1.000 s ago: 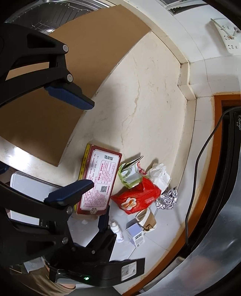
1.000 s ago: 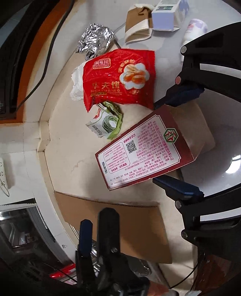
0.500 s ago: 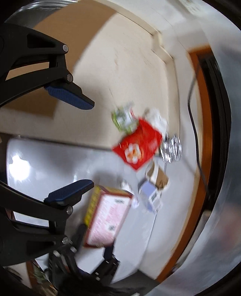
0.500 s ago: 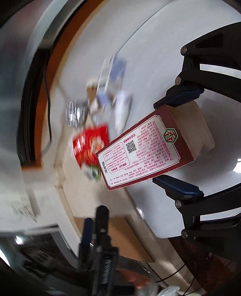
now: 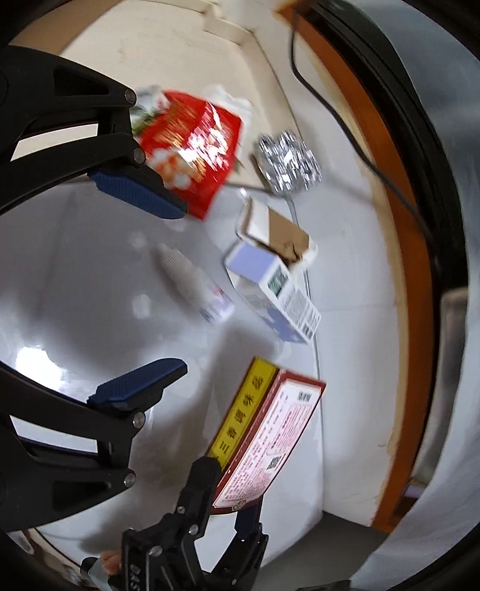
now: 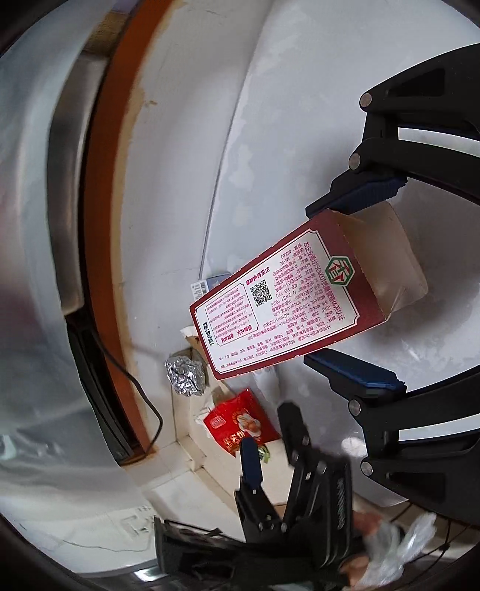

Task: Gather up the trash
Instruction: 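Lift the medicine box with the right tool while the left tool grasps the white bottle, then carry the bottle and medicine box down to the floor bin and open both tools, then raise both tools back over the counter, then grasp the white-blue carton with the right tool while the left tool grasps the red snack bag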

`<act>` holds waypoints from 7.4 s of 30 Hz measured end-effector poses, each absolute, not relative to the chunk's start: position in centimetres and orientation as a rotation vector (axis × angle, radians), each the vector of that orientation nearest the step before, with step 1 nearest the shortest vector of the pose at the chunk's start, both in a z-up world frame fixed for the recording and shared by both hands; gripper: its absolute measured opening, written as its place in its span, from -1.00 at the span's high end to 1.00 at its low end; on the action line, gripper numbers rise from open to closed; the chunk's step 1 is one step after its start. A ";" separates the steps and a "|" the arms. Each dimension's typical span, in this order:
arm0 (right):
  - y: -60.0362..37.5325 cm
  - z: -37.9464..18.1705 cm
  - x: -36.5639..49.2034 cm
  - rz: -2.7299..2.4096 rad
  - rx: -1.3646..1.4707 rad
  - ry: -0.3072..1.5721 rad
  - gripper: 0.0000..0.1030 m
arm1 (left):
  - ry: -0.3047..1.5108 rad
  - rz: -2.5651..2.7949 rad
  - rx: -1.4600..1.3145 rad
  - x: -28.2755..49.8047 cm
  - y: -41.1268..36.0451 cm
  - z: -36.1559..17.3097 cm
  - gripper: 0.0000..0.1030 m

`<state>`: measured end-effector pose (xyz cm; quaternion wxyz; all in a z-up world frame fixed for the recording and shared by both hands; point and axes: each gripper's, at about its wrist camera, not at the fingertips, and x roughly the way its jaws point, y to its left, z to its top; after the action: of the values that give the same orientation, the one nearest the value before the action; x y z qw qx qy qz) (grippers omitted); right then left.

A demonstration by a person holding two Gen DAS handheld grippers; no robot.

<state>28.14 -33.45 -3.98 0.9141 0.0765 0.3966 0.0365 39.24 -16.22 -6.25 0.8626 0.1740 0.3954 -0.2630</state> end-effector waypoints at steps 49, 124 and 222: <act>-23.6 -2.7 7.1 0.289 0.227 0.772 -0.36 | 0.873 -0.416 0.010 14.1 -3.2 -5.0 0.68; -15.9 -25.2 4.5 0.276 -0.015 1.262 -0.52 | 1.270 -0.260 0.047 9.4 -0.1 -25.6 -0.08; -31.3 -5.6 47.8 -0.186 0.446 0.983 -0.47 | 1.071 -0.071 -0.208 50.1 -6.5 -7.9 -0.09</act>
<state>47.80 -31.31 -5.60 0.8537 0.2119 0.4674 -0.0885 50.06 -6.50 -7.91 0.8543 -0.0989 0.5091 -0.0337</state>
